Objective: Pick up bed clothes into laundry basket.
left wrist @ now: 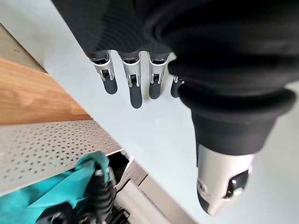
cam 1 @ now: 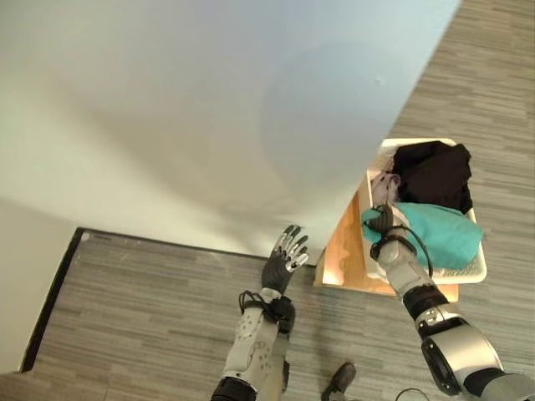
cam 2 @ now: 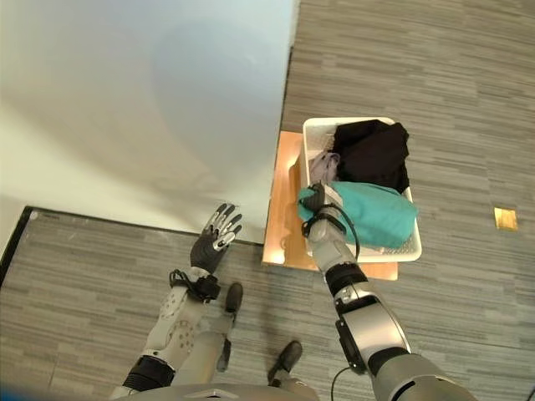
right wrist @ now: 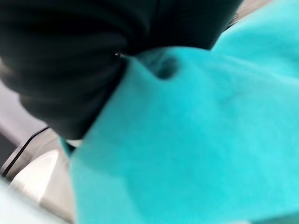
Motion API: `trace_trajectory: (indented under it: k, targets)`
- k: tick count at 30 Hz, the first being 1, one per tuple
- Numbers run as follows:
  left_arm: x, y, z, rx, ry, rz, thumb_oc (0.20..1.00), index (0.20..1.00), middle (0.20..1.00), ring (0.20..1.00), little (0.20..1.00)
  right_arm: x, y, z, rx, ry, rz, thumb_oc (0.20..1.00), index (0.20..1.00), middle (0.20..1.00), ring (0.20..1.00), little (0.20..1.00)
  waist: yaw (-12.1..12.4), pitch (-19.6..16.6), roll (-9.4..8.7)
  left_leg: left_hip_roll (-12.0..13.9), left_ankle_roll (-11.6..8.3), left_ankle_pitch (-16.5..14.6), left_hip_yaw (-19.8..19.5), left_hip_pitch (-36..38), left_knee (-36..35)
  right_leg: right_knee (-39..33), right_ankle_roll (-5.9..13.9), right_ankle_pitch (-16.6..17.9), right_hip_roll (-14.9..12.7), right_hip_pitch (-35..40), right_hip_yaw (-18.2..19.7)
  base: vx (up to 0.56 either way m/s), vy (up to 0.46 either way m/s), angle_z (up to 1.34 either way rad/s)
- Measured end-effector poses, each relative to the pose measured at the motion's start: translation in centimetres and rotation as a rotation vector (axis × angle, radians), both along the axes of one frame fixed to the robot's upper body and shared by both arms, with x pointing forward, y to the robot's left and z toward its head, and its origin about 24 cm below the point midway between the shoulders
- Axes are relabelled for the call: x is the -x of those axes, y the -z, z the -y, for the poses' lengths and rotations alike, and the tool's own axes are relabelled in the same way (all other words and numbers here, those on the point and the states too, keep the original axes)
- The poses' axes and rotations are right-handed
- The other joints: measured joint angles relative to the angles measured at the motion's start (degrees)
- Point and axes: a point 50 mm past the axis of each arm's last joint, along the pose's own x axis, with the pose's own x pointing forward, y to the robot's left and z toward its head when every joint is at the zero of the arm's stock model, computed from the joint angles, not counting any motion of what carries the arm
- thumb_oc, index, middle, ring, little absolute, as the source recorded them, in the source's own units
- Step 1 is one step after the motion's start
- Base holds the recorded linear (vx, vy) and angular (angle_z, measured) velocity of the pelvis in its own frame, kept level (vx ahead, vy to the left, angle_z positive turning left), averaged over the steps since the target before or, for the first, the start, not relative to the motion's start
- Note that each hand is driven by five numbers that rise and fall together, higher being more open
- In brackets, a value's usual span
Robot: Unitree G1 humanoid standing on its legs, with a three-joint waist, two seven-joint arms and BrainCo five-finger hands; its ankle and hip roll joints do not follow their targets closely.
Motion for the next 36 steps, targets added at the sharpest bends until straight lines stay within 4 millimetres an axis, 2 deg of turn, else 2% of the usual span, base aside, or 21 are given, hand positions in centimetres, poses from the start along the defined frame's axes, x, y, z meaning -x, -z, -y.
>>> trace_trajectory:
  k: [2,3,5,6,7,8,9,13,15,18,25,26,27,28,30,31,33,34,35,36]
  targets:
    - [0.3,0.3,-0.2,-0.002,-0.009,-0.014,1.0,1.0,1.0,1.0,1.0,1.4,0.8,1.6,0.019,0.023,-0.037,0.2,0.2,0.2,0.2,0.2,-1.24,-0.05,0.09,0.06,0.12,-0.11,0.6,0.99,0.0,0.0,0.0,0.01,-0.2,0.51,0.92,0.01,0.0,-0.21]
    - [0.4,0.5,-0.3,-0.002,-0.013,-0.021,1.0,1.0,1.0,1.0,1.0,2.4,1.4,3.6,0.038,0.079,-0.078,0.2,0.2,0.2,0.2,0.2,-2.59,-0.45,0.74,0.13,0.13,-0.12,1.04,1.38,-0.02,0.0,0.05,0.1,-0.25,0.66,1.53,0.0,0.005,-0.3]
    - [0.6,0.7,-0.5,-0.002,-0.02,-0.03,1.0,1.0,1.0,1.0,1.0,3.1,1.5,5.6,0.044,0.144,-0.109,0.2,0.2,0.2,0.2,0.2,-3.97,-0.75,1.3,0.55,0.12,-0.21,2.35,2.05,-0.02,0.0,0.08,0.44,-0.18,0.57,2.89,0.0,-0.011,-0.34]
    - [0.7,0.7,-0.5,0.0,-0.019,-0.031,1.0,1.0,1.0,1.0,1.0,3.3,1.5,6.1,0.054,0.156,-0.114,0.492,0.492,0.492,0.492,0.492,-4.51,-0.95,1.59,0.7,0.09,-0.23,2.53,2.2,-0.02,0.0,0.05,0.48,-0.07,0.61,3.21,0.01,-0.02,-0.21]
    - [0.7,0.8,-0.4,0.003,-0.019,-0.033,1.0,1.0,1.0,1.0,1.0,3.4,1.3,6.5,0.064,0.159,-0.112,0.567,0.567,0.567,0.567,0.567,-5.17,-1.16,1.94,0.82,0.08,-0.23,2.61,2.29,-0.03,0.0,0.03,0.49,0.01,0.64,3.28,0.01,-0.024,-0.11]
    - [0.7,0.7,-0.3,0.004,-0.018,-0.031,1.0,1.0,1.0,1.0,1.0,3.5,0.8,6.7,0.059,0.158,-0.096,0.918,0.918,0.918,0.918,0.918,-5.46,-1.34,2.27,1.05,0.07,-0.25,3.09,2.42,-0.02,-0.01,-0.04,0.55,0.09,0.57,3.66,0.0,-0.031,-0.27]
    - [0.8,0.9,-0.4,0.005,-0.019,-0.039,1.0,1.0,1.0,1.0,1.0,3.2,-0.8,6.4,0.053,0.138,-0.032,1.0,1.0,1.0,1.0,1.0,-5.65,-1.85,3.12,1.43,0.03,-0.28,4.01,2.68,-0.03,-0.01,-0.19,0.81,0.25,0.25,4.91,-0.01,-0.033,-0.3]
    - [0.9,0.8,-0.1,0.014,-0.017,-0.039,1.0,1.0,1.0,1.0,1.0,2.5,-3.1,5.7,0.063,0.088,0.044,1.0,1.0,1.0,1.0,1.0,-5.41,-3.1,4.85,2.2,0.03,-0.27,4.9,3.12,-0.02,0.0,-0.39,0.95,0.85,0.33,5.65,-0.01,-0.06,-0.13]
    - [1.0,1.0,-0.1,0.016,-0.017,-0.048,1.0,1.0,1.0,1.0,1.0,2.2,-4.1,5.4,0.065,0.061,0.071,1.0,1.0,1.0,1.0,1.0,-5.55,-3.24,5.02,2.41,0.03,-0.26,5.04,3.31,-0.02,0.0,-0.49,1.02,1.01,0.34,6.0,0.0,-0.059,-0.1]
    - [1.1,1.1,0.0,0.017,-0.014,-0.051,1.0,1.0,1.0,1.0,1.0,1.7,-5.4,5.9,0.113,0.059,0.092,1.0,1.0,1.0,1.0,1.0,-5.71,-3.26,5.01,2.56,0.03,-0.26,5.14,3.42,-0.02,0.0,-0.56,1.06,1.12,0.39,6.19,0.0,-0.041,-0.04]
    - [1.3,1.5,-0.6,0.016,-0.015,-0.072,1.0,1.0,1.0,1.0,1.0,0.1,-11.1,7.7,0.169,0.072,0.174,1.0,1.0,1.0,1.0,1.0,-6.7,-3.4,4.83,3.04,0.01,-0.28,6.33,3.1,-0.03,0.01,-0.92,1.38,1.38,-0.75,7.52,-0.04,-0.04,-0.08]
    - [1.4,1.6,-0.7,0.013,-0.011,-0.072,1.0,1.0,1.0,1.0,1.0,0.0,-11.4,8.0,0.187,0.081,0.182,1.0,1.0,1.0,1.0,1.0,-6.65,-3.87,4.7,3.19,-0.03,-0.31,6.53,2.56,-0.03,0.01,-1.01,1.46,1.49,-1.45,7.86,-0.03,-0.021,-0.15]
    - [1.5,1.7,-0.9,0.01,-0.011,-0.075,1.0,1.0,1.0,1.0,1.0,-0.4,-11.2,8.2,0.197,0.095,0.174,1.0,1.0,1.0,1.0,1.0,-6.87,-4.38,4.54,3.29,-0.02,-0.3,6.53,1.99,-0.02,0.01,-1.1,1.55,1.59,-1.97,7.87,-0.02,-0.034,-0.09]
    - [1.5,2.0,-1.1,0.0,-0.008,-0.085,1.0,1.0,1.0,1.0,1.0,-0.5,-10.2,9.0,0.192,0.123,0.138,1.0,1.0,1.0,1.0,1.0,-7.56,-4.44,4.46,3.31,-0.02,-0.28,6.61,1.99,-0.01,0.02,-1.06,1.6,1.57,-2.02,7.97,0.01,-0.05,0.05]
    - [1.4,1.9,-0.4,0.004,0.023,-0.079,1.0,1.0,1.0,1.0,1.0,-0.2,-7.7,12.3,0.21,0.184,0.054,1.0,1.0,1.0,1.0,1.0,-6.57,-4.79,4.13,3.07,-0.01,-0.28,6.37,1.98,-0.02,0.01,-1.04,1.57,1.44,-1.74,7.62,0.04,-0.054,0.05]
    - [1.4,1.9,-0.6,0.008,0.021,-0.082,1.0,1.0,1.0,1.0,1.0,-0.2,-7.2,12.7,0.189,0.208,0.046,1.0,1.0,1.0,1.0,1.0,-6.87,-4.92,4.34,3.04,0.0,-0.28,6.41,2.0,-0.01,0.01,-1.03,1.57,1.4,-1.75,7.69,0.06,-0.056,-0.03]
    - [1.3,2.0,-1.0,-0.003,0.008,-0.082,1.0,1.0,1.0,1.0,1.0,0.3,-6.3,11.3,0.126,0.173,0.123,1.0,1.0,1.0,1.0,1.0,-7.4,-5.07,4.58,3.12,0.01,-0.25,6.56,2.65,0.0,0.02,-1.03,1.57,1.37,-1.32,7.84,0.05,-0.063,0.01]
    - [1.4,2.0,-1.3,-0.009,-0.013,-0.086,1.0,1.0,1.0,1.0,1.0,2.1,-5.1,9.4,0.022,0.117,0.215,1.0,1.0,1.0,1.0,1.0,-7.03,-5.03,4.51,3.1,0.02,-0.26,6.52,4.7,-0.01,0.01,-1.01,1.54,1.43,1.01,7.7,0.03,-0.072,0.04]
    - [1.4,2.0,-1.4,-0.01,-0.029,-0.085,1.0,1.0,1.0,1.0,1.0,2.9,-3.6,8.2,-0.042,0.09,0.203,1.0,1.0,1.0,1.0,1.0,-6.98,-5.02,4.55,3.1,0.01,-0.29,6.52,6.17,-0.02,0.0,-0.97,1.4,1.36,2.35,7.74,0.03,-0.093,0.07]
    - [1.3,1.8,-1.7,-0.01,-0.046,-0.076,1.0,1.0,1.0,1.0,1.0,3.7,-2.8,7.1,-0.109,0.071,0.215,1.0,1.0,1.0,1.0,1.0,-6.89,-5.04,4.53,2.96,0.05,-0.44,6.47,7.34,-0.04,0.0,-1.12,0.93,1.19,3.6,7.7,0.01,-0.05,0.0]
